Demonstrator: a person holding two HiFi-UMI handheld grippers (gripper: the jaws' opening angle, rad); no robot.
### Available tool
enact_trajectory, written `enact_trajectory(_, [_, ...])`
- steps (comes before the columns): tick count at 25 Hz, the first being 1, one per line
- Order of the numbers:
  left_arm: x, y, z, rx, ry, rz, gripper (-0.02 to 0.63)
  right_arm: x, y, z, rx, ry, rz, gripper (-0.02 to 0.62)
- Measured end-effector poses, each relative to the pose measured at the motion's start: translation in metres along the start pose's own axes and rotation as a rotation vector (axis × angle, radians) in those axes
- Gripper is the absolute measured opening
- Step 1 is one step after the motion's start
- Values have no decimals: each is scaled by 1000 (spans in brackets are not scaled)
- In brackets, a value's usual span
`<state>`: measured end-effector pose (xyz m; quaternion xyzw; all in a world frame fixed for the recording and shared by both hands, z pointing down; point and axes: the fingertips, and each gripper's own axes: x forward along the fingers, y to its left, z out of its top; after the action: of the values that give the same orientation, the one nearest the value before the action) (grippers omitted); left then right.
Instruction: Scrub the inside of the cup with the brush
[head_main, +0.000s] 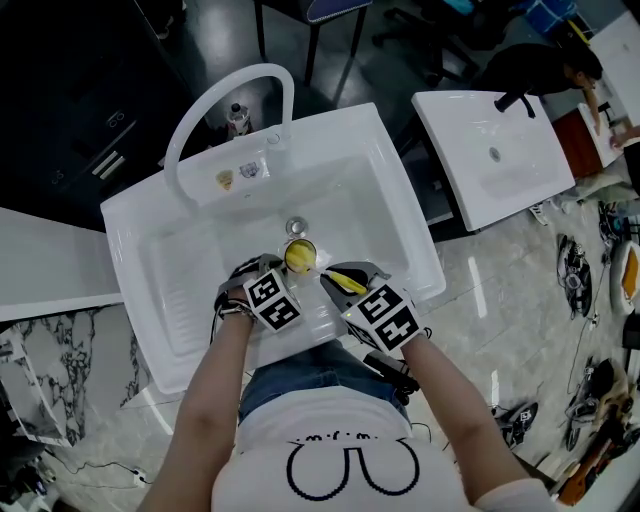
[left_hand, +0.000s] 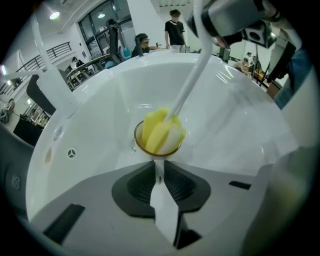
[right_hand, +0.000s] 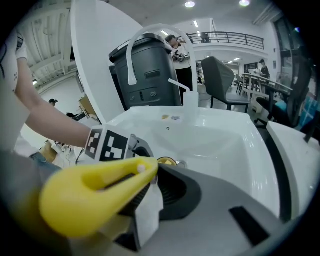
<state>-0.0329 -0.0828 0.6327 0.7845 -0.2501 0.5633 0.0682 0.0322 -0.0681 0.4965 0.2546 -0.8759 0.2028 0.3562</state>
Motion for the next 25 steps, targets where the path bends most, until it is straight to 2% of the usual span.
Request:
enact_trajectory(7, [-1,-7,4,30,2,3,65,33,-8,-17,-29,90,-23,46])
enact_trajectory(12, [-1,-7,4,21,2,6,65,21,-8,-9,-59,69,-45,43])
enact_trajectory(20, [-1,-5,3,3,2,1,64,-26,-20,0,6,-6,-107,43])
enact_trajectory(25, [-1,-3,4,3,-5,-4,65,-8,-22,-9,8,28,-118,43])
